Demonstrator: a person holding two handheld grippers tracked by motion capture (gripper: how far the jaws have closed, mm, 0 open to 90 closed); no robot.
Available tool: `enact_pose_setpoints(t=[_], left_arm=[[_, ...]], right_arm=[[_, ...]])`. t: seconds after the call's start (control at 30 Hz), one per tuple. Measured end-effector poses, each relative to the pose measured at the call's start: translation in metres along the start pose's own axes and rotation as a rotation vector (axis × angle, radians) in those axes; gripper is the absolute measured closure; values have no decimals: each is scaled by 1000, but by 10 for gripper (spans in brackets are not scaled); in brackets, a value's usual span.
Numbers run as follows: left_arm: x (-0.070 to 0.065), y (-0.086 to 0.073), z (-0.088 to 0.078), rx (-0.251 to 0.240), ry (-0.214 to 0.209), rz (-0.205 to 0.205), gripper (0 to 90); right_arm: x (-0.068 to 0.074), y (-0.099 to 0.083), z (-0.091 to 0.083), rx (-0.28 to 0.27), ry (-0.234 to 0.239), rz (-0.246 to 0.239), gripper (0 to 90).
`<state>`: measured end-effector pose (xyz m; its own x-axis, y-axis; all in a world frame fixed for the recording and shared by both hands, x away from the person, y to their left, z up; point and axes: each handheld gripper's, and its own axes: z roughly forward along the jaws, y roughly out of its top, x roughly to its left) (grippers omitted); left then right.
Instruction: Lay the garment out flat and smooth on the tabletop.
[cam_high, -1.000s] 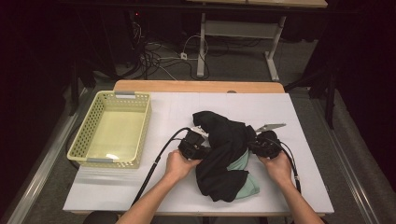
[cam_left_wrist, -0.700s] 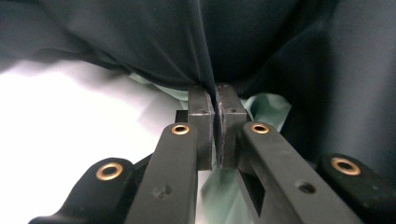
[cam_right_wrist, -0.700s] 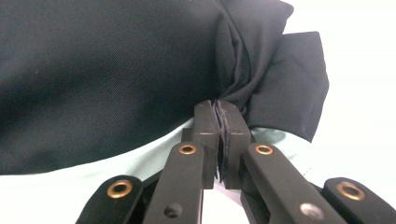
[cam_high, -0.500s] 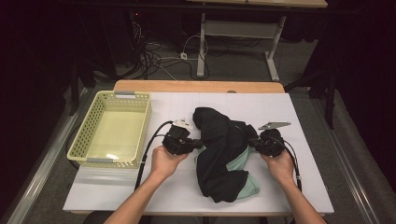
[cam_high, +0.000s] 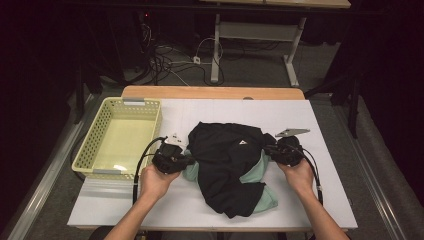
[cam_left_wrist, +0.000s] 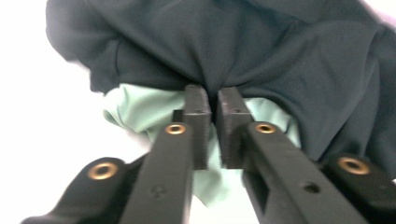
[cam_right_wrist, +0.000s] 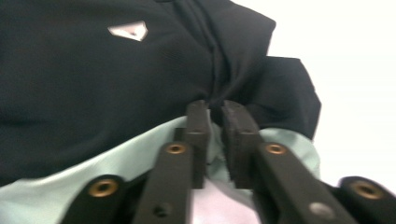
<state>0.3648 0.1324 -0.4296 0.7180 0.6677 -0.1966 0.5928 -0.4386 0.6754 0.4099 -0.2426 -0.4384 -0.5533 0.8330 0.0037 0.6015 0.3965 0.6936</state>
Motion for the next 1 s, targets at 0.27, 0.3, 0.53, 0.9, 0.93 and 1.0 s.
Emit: enact_pose_setpoints(t=[0.27,0.3,0.53,0.9,0.93,1.0], left_arm=[[-23,-18,-17,-66,19,33,530],[-26,-21,-19,-66,15,35,529],[-35,-39,5,19,0,15,484],[-27,-23,35,61,-58,26,778],[-27,-22,32,51,-62,26,800],[-25,-19,24,24,-66,17,812]], right_arm=[[26,-15,-30,-33,56,-43,659],[29,-19,-32,-29,59,-50,645],[38,-43,-19,27,119,-13,555],[46,-38,-6,57,138,-72,853],[44,-37,-8,45,139,-68,856],[42,-36,-12,28,130,-69,858]])
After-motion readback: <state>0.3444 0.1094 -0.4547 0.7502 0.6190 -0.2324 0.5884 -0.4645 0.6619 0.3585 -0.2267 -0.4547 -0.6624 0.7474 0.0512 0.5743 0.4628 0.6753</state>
